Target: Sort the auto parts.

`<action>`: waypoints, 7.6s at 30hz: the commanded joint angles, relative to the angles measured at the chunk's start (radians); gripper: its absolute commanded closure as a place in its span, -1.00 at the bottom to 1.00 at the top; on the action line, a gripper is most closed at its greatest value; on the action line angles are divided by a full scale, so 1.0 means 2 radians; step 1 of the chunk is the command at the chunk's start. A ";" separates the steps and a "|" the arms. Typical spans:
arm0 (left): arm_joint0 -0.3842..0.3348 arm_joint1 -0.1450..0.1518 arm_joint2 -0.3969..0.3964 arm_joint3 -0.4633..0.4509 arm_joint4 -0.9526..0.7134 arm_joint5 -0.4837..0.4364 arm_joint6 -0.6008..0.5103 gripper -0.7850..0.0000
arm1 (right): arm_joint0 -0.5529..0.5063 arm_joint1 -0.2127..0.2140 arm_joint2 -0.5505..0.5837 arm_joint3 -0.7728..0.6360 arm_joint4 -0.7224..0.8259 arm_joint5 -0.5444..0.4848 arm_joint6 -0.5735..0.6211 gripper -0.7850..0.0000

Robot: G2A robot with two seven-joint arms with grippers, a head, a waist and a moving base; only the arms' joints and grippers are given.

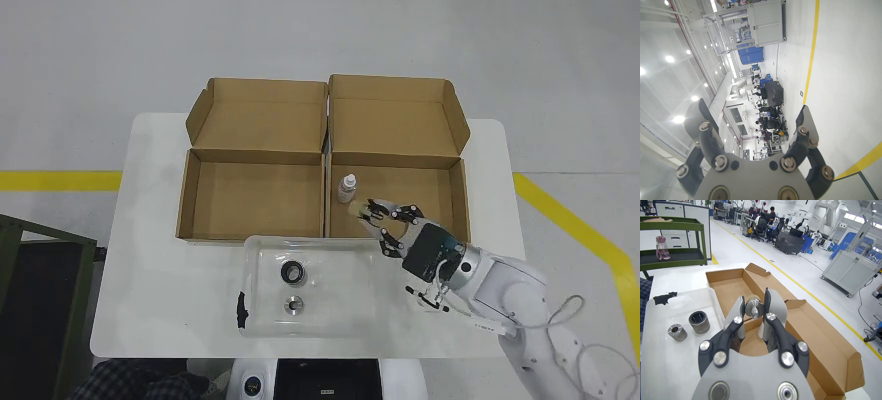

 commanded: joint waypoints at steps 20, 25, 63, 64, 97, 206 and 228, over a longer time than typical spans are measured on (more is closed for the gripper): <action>0.000 0.000 0.000 0.000 0.000 0.000 0.000 -1.00 | 0.024 -0.005 -0.010 -0.009 0.010 -0.020 -0.024 1.00; 0.000 0.000 0.000 0.000 0.000 0.000 0.000 -1.00 | 0.033 -0.004 -0.013 0.000 -0.001 -0.048 0.001 1.00; 0.000 0.000 0.000 0.000 0.000 0.000 0.000 -1.00 | 0.212 -0.020 -0.125 0.223 0.016 -0.126 0.260 1.00; 0.000 0.000 0.000 0.000 0.000 0.000 0.000 -1.00 | 0.216 -0.021 -0.128 0.228 0.015 -0.124 0.261 1.00; 0.000 0.000 0.000 0.000 0.000 0.000 0.000 -1.00 | 0.266 -0.033 -0.155 0.266 0.019 -0.107 0.295 -0.51; 0.000 0.000 0.000 0.000 0.000 0.000 0.000 -1.00 | 0.183 -0.085 -0.281 0.210 0.027 -0.035 0.124 1.00; 0.000 0.000 0.000 0.000 0.000 0.000 0.000 -1.00 | 0.132 -0.066 -0.154 0.109 0.152 -0.046 0.080 1.00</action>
